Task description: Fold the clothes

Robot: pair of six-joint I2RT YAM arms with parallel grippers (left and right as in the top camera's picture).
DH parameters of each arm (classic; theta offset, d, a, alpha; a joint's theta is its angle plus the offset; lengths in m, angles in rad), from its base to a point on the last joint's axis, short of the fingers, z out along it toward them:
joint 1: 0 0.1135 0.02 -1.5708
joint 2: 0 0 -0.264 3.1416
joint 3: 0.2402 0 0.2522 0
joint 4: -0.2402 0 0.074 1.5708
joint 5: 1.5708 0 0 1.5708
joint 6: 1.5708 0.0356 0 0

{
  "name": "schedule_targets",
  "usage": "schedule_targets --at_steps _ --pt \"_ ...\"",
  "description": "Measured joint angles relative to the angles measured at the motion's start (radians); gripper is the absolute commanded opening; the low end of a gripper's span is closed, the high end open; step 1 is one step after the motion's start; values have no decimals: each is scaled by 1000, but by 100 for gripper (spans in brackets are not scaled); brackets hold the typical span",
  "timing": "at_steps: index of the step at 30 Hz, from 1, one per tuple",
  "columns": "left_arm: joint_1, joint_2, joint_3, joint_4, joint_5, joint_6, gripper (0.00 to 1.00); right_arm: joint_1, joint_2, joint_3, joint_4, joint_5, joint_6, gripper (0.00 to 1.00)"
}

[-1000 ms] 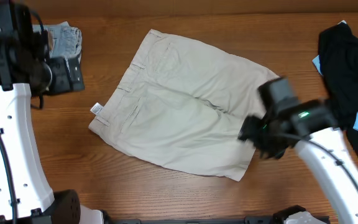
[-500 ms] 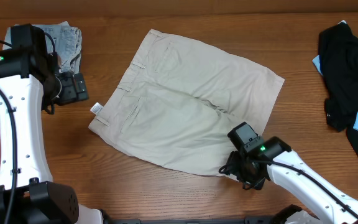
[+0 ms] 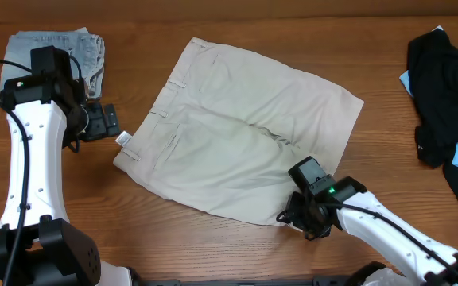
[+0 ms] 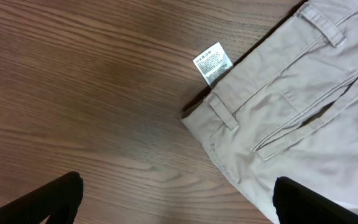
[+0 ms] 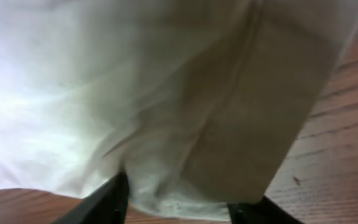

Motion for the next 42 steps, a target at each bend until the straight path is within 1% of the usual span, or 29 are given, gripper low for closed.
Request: schedule_targets --at_steps 6,8,9,10,19,25,34,39,42 --pt "0 0 -13 2 0 21 100 0 27 -1 -2 -14 -14 32" --pt "0 0 -14 2 0 22 100 0 27 -1 -6 -14 -18 17" --pt "0 0 -14 3 0 22 100 0 27 -1 -6 -16 -19 12" --pt "0 0 -14 2 0 22 100 0 27 -1 -6 -14 -16 4" --pt "0 0 -15 -53 0 22 100 -5 27 -1 -67 -20 -21 4" --pt "0 0 -45 -99 23 21 100 -46 27 0 -102 -43 -22 4" --pt "0 0 -240 -2 121 21 100 -68 27 0 -104 -64 -22 4" --pt "0 0 -293 16 169 18 99 -68 27 0 -103 -64 -22 4" --pt "0 0 -320 66 174 -8 98 -68 27 0 -101 -64 -22 4"
